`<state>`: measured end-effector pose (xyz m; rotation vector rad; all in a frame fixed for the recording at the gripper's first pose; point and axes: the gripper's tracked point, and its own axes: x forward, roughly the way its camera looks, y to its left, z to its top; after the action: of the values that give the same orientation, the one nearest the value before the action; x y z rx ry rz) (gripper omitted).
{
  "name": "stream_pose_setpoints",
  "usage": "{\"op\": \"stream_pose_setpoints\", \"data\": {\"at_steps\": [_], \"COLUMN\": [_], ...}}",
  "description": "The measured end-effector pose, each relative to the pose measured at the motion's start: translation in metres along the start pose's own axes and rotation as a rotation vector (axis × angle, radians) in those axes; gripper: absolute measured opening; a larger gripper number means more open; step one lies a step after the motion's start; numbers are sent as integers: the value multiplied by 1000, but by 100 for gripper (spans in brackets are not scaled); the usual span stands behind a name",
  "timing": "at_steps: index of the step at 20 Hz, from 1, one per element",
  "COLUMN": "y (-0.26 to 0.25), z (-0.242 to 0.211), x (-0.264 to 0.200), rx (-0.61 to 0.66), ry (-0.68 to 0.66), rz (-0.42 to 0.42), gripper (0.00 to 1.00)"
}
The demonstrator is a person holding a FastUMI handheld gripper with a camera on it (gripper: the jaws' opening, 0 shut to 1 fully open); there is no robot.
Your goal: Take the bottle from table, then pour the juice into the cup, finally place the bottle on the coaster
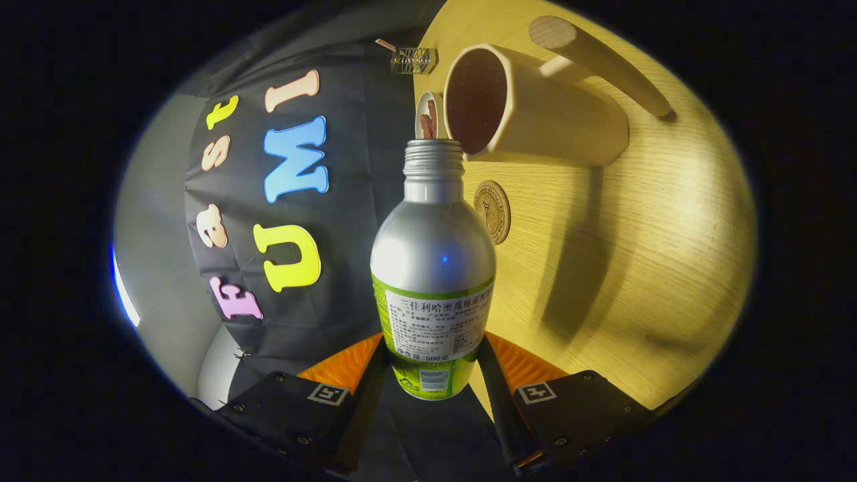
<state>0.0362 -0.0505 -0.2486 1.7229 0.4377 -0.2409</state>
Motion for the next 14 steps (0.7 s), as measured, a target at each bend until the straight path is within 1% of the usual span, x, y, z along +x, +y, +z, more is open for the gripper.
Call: {"op": "stream_pose_setpoints", "data": {"at_steps": [8, 14], "y": [9, 21], "z": [3, 3], "x": [6, 9], "rx": [110, 186], "ry": [-11, -9], "rz": [-6, 9], "gripper": [77, 77]}}
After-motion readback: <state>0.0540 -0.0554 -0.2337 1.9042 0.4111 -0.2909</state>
